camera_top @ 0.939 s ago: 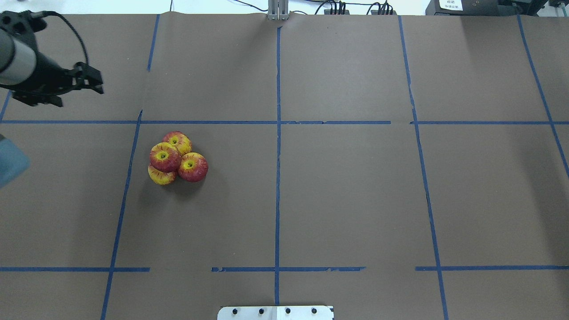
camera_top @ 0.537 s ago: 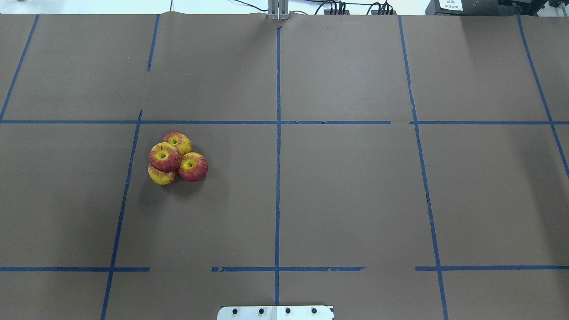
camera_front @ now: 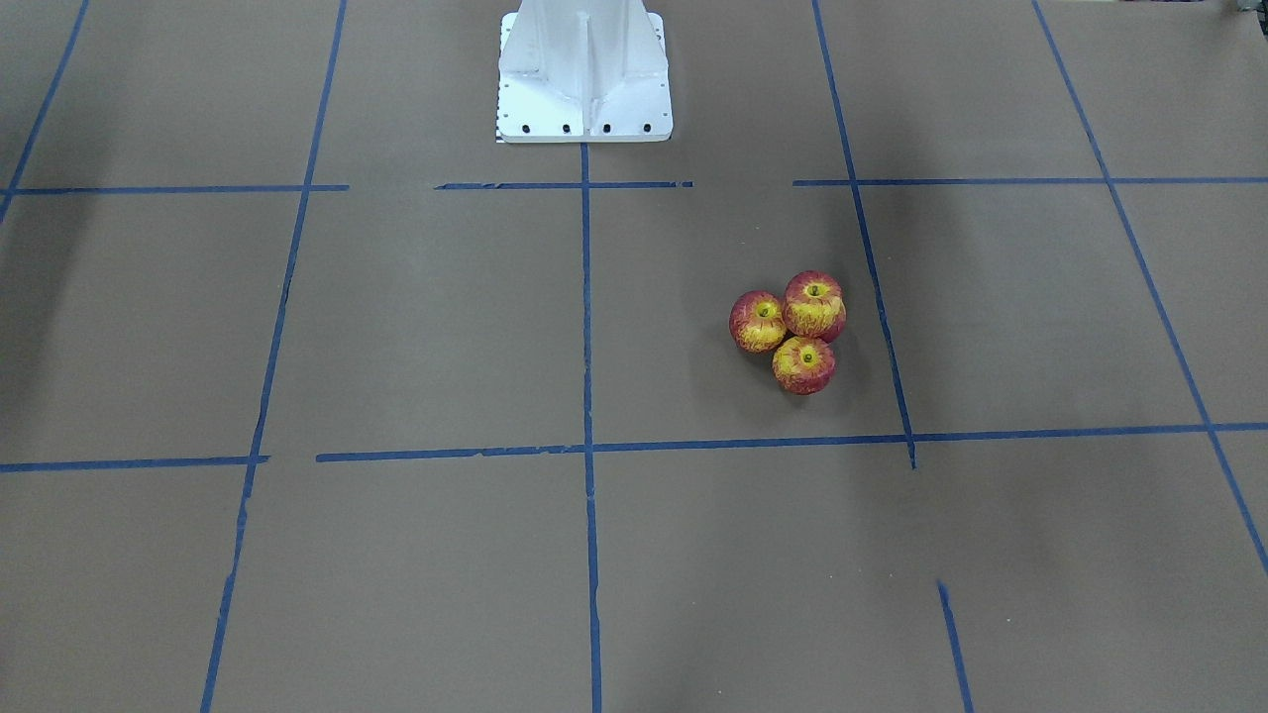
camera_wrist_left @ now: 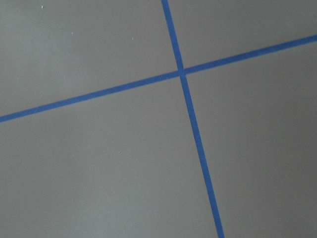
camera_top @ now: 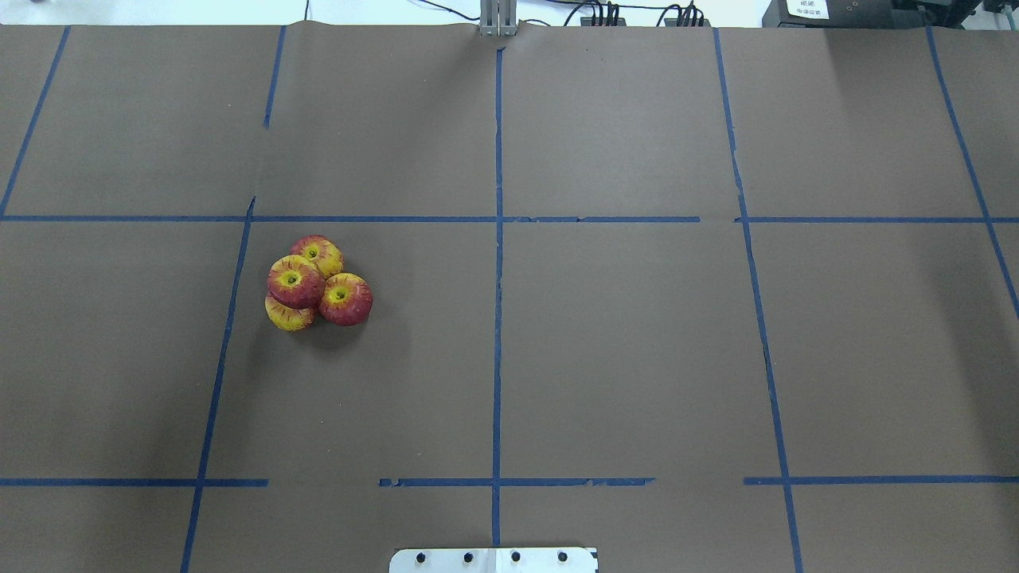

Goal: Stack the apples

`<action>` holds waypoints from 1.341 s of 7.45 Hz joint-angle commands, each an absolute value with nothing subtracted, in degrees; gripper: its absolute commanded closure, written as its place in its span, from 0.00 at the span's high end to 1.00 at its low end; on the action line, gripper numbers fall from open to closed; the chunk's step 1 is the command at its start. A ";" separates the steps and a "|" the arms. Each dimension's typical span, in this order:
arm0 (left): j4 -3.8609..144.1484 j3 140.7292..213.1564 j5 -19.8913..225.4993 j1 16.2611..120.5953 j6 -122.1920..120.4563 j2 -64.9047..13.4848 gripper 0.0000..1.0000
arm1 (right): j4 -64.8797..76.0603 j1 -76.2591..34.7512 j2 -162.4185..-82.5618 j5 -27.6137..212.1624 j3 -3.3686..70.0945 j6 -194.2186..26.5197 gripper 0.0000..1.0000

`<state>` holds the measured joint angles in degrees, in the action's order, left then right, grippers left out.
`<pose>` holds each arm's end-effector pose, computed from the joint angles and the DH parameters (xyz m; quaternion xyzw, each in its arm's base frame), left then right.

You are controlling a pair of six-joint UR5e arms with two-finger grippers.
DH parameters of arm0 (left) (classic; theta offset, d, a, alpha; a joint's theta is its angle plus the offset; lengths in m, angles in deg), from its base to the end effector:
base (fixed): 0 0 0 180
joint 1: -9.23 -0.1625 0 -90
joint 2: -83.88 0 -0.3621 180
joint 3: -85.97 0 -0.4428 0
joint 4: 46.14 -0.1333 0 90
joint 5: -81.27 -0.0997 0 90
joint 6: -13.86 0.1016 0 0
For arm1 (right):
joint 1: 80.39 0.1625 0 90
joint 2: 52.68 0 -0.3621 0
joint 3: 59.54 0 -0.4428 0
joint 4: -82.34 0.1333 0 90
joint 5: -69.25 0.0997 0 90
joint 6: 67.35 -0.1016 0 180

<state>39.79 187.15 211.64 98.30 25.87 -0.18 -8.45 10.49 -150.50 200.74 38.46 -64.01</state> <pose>-0.0593 -0.5058 0.5576 0.0428 0.3425 0.1093 0.9322 0.0735 -0.4913 0.5970 0.0081 -0.3541 -0.0182 0.9350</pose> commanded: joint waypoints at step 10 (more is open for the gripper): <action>44.48 186.96 217.33 98.88 26.96 -0.23 1.00 | -8.45 10.49 -150.50 200.74 38.45 -64.01 1.00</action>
<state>44.47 186.96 217.32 98.88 26.96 -0.23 -8.45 10.49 -150.50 200.74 38.45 -64.01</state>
